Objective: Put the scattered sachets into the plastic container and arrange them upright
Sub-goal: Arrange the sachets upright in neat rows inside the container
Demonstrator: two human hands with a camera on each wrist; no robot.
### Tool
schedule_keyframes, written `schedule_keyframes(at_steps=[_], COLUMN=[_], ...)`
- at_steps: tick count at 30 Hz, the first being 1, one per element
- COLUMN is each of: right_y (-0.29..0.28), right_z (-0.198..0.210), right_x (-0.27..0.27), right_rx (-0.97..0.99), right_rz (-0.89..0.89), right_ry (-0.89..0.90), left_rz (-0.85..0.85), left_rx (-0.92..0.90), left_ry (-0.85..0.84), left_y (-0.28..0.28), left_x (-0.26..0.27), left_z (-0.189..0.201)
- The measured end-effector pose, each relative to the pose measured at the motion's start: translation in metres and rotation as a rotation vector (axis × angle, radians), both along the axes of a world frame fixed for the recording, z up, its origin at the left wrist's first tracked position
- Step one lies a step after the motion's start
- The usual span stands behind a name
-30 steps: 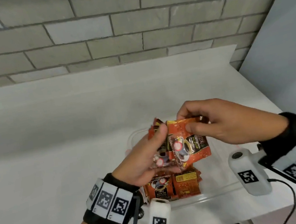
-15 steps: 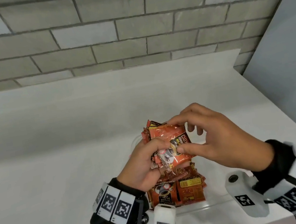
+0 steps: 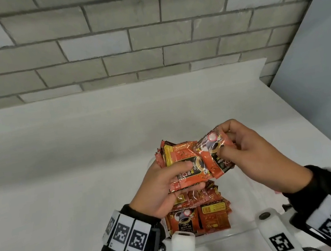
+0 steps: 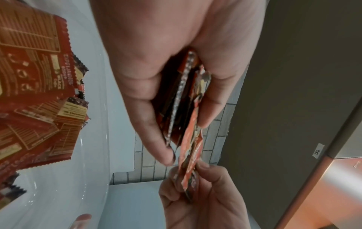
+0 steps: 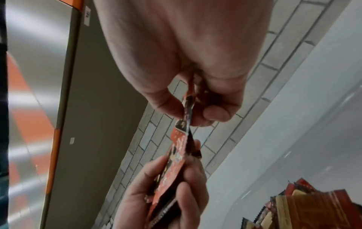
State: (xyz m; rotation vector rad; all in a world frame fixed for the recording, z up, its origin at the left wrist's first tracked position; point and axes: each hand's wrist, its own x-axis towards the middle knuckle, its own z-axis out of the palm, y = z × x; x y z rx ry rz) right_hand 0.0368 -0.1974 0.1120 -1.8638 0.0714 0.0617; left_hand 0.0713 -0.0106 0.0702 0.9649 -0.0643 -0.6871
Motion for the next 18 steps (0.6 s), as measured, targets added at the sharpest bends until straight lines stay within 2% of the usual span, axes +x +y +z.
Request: schedule_keyframes(at_steps=[4,7,12,18], right_y=[0.0054,0.0062,0.0037,0.0037], right_z=[0.0003,0.0025,-0.0004,-0.0011], right_x=[-0.0028,-0.0032,-0.0058,-0.0061], right_rx=[-0.082,-0.021,0.057,0.292], right_rz=[0.084,0.041,-0.051,-0.166], right_ry=[-0.003,-0.022,-0.001,0.111], left_rz=[-0.018,-0.027,-0.002,0.033], left_rx=[0.036,0.01,-0.133,-0.072], left_ry=[-0.038,-0.023,0.113,-0.05], left_y=[-0.0024,-0.0019,0.0023,0.0026], left_x=[-0.0024,-0.0038,-0.0037,-0.0097], left_z=[0.0007,0.0005,0.0023,0.0007])
